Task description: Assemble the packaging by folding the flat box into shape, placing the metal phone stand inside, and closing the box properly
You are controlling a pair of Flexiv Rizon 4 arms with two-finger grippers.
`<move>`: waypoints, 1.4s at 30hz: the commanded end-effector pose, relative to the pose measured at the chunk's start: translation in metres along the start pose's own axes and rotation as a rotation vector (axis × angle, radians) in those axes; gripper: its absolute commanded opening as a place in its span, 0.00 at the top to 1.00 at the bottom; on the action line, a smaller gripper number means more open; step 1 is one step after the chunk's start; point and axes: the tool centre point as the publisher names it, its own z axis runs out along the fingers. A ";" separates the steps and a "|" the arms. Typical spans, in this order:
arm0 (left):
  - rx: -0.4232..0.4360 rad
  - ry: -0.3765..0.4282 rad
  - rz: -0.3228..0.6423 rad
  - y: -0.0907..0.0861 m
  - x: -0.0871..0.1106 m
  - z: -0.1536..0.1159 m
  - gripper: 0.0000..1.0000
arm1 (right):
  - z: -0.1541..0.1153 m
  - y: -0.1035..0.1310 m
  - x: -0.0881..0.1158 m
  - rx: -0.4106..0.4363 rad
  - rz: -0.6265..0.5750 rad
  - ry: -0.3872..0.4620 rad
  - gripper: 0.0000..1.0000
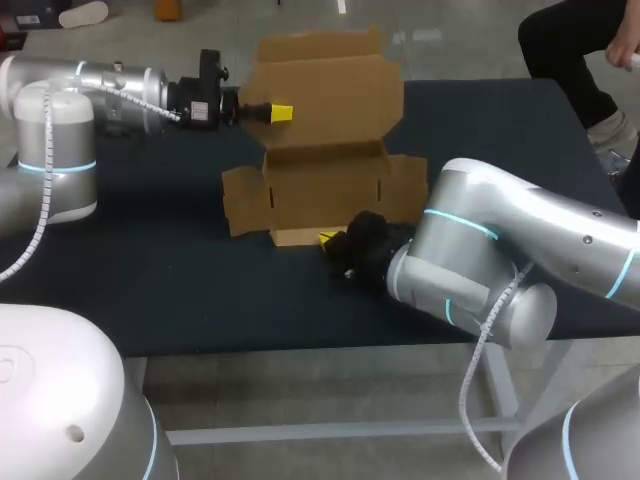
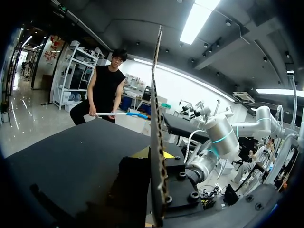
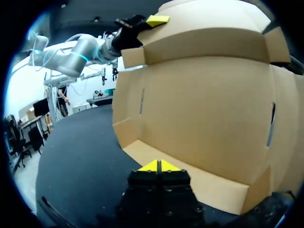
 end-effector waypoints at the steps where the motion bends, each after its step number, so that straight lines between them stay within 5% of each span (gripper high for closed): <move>1: -0.004 -0.004 -0.001 0.003 0.004 0.000 1.00 | 0.003 0.000 0.004 -0.001 -0.001 -0.268 1.00; 42: -0.002 -0.009 0.026 0.023 0.036 0.008 1.00 | 0.003 0.000 0.004 -0.001 -0.001 -0.268 1.00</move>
